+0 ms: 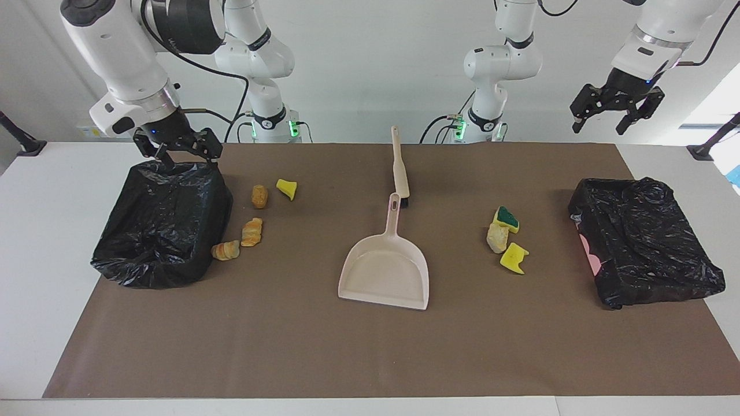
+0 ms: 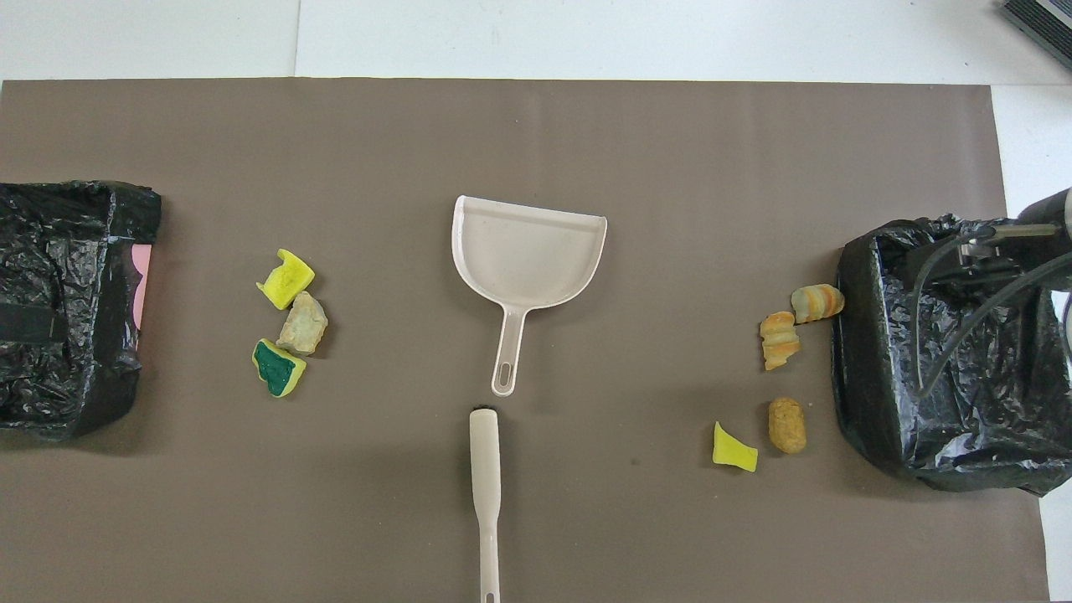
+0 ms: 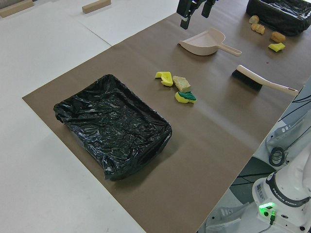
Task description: Sweep and dump trash in bin
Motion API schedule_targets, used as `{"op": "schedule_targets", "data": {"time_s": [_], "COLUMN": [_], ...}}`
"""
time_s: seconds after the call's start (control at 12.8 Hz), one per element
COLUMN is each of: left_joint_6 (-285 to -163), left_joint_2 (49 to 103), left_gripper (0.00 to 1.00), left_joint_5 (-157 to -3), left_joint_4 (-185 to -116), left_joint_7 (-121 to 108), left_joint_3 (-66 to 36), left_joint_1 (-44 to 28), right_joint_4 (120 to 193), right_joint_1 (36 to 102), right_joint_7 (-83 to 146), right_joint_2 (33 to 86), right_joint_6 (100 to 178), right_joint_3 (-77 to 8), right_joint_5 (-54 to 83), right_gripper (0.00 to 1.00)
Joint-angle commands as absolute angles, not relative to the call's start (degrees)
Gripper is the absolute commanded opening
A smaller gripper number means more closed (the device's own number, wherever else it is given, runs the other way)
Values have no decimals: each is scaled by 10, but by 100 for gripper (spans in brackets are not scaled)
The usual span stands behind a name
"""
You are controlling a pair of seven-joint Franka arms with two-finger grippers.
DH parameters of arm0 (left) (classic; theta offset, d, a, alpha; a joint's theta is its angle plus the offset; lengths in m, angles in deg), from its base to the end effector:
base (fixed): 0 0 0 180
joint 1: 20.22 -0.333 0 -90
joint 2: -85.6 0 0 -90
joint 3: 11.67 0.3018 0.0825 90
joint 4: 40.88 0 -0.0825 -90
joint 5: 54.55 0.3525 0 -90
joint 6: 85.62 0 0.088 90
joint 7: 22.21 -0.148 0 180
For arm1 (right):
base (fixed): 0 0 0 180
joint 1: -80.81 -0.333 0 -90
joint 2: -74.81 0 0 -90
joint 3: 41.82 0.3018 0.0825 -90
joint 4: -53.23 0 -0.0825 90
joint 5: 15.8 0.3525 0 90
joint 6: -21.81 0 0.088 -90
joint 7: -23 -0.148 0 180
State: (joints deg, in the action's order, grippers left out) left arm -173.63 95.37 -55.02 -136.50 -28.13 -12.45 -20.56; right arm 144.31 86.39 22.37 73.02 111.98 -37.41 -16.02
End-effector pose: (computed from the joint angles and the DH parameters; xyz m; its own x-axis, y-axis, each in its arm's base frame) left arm 0.4692 -0.0054 0.6076 0.9931 -0.1109 0.0381 -0.1111 -0.9938 0.0020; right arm 0.5289 -0.0119 0.5449 0.9984 -0.0313 -0.0470 -0.0312 -0.9995 0.0019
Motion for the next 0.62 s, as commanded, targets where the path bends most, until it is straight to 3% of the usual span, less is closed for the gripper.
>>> {"op": "schedule_targets", "data": {"time_s": [0.0,0.55], "left_joint_6": [-1733,-1734], "left_joint_2": [955,958], "left_gripper": [100,100], "left_joint_5": [-546,-546], "left_joint_4": [-1365,-1370], "left_joint_7": [-277,-278], "left_joint_3": [-128,-130], "left_joint_1": [-206,-206], "right_joint_4": [1452,1448], "right_joint_1": [866,865], "right_joint_7": [209,217], "right_joint_2": [743,740], "right_joint_6": [1112,1113], "right_joint_3": [-370,-370], "right_joint_5": [-168,-168], "right_gripper": [100,100]}}
